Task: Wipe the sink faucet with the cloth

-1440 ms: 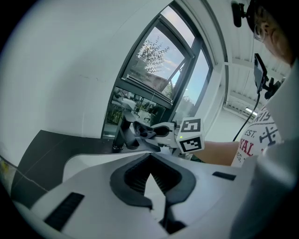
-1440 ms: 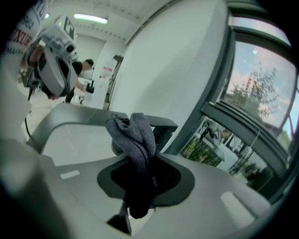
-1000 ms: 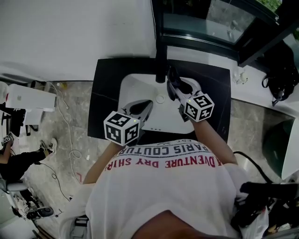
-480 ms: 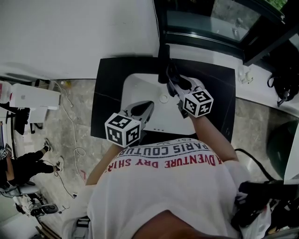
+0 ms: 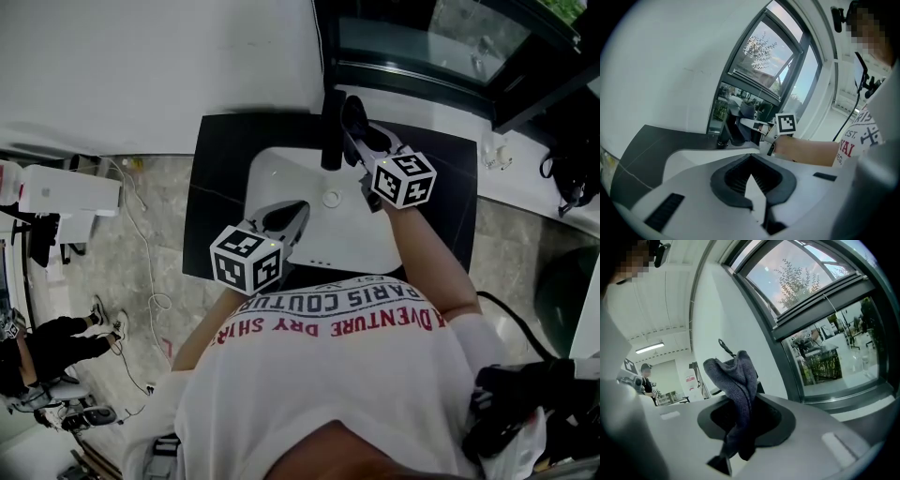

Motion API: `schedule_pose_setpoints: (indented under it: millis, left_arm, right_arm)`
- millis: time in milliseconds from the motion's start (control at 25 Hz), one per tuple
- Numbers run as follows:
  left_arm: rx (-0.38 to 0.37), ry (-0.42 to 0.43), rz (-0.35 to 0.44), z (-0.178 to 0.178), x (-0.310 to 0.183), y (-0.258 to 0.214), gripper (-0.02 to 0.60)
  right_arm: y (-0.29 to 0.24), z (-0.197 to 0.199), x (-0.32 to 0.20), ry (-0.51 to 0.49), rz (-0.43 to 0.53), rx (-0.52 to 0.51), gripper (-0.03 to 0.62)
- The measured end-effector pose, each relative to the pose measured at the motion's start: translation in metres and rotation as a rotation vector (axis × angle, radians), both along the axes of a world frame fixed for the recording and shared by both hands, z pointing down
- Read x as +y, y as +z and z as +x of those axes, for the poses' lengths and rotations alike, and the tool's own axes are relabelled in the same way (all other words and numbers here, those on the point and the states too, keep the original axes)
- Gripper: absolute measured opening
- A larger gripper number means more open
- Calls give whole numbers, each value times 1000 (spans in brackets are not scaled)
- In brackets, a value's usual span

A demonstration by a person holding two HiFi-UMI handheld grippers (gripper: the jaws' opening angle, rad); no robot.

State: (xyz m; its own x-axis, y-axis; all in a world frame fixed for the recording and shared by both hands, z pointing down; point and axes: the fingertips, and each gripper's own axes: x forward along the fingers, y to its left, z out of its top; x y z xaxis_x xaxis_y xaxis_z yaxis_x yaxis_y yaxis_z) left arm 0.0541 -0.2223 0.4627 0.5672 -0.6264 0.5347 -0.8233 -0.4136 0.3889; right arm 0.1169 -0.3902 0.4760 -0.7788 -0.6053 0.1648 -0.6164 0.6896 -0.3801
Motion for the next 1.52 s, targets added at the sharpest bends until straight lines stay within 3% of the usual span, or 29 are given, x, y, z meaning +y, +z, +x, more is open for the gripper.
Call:
schedule_pose_setpoints:
  millis: [200,520,800,1200,1520]
  left_arm:
    - [-1,3,-5,-1,-1,1,1]
    - [-9,4,-16,-2,-2,3,1]
    - [-17,-3,-27,-7,-1,7,1]
    - [-17,1,-54,-4,-1,20,1]
    - [-27,-10,-60,-9,-4,24,2]
  right_arm:
    - [-5,1,-11,-10,-6,8,81]
    - [-14,8,-27,10,-57,-86,80]
    - [1,5,-34,-5,-125,-104,80]
    - [77,1,-42,2,-307,36,80]
    - [109,1,-45,29,-364,135,80]
